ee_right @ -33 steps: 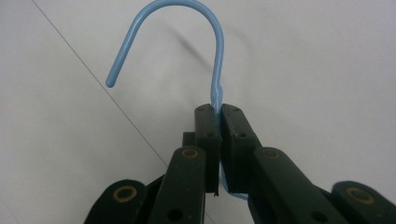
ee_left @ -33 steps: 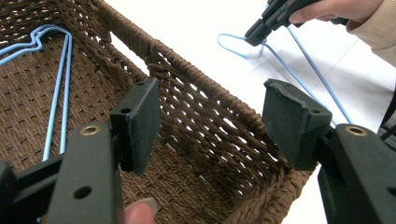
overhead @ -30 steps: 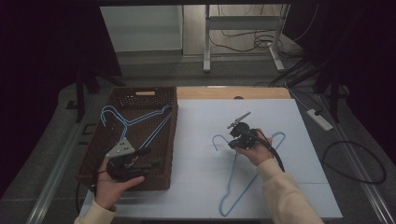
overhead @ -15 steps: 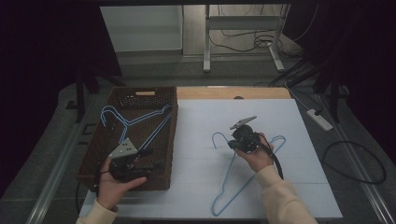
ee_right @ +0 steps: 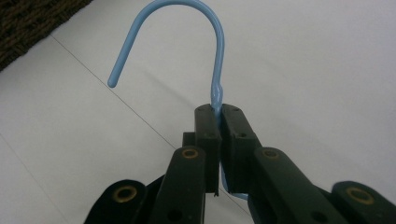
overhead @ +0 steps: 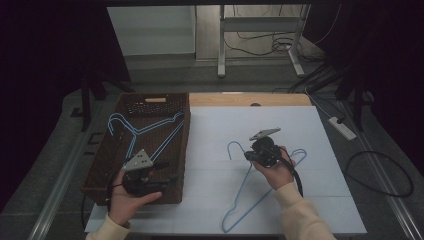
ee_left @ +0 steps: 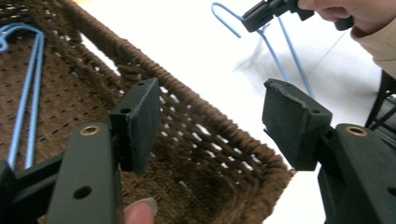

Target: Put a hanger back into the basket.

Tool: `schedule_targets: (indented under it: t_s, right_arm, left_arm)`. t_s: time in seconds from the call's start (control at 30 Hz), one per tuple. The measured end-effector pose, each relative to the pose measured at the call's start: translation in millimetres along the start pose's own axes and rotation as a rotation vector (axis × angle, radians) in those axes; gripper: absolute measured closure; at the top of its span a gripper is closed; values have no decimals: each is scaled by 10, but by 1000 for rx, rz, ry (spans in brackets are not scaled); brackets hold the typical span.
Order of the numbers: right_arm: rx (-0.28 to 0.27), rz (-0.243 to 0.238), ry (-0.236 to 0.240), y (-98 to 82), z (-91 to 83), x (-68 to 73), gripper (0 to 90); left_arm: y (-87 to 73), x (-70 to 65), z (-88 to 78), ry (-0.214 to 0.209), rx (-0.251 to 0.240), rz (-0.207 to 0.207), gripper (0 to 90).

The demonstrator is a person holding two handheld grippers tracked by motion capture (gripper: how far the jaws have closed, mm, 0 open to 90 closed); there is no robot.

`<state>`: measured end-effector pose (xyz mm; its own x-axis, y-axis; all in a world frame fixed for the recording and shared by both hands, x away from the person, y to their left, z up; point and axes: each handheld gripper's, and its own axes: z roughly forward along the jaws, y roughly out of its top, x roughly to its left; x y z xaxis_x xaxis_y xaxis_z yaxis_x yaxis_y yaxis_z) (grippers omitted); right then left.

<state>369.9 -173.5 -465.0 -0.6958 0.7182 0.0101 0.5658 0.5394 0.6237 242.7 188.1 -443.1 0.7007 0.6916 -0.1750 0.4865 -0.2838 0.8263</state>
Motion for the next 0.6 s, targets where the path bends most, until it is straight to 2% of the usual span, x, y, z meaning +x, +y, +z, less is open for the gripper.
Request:
schedule_targets:
  t_s: [0.3,0.6]
  right_arm:
    - [-24,15,3,-18,-30,11,863]
    - [-47,23,11,-25,-57,29,863]
  left_arm:
    - [53,-108,115,-30,11,17,371]
    - [169,-317,330,-82,38,46,369]
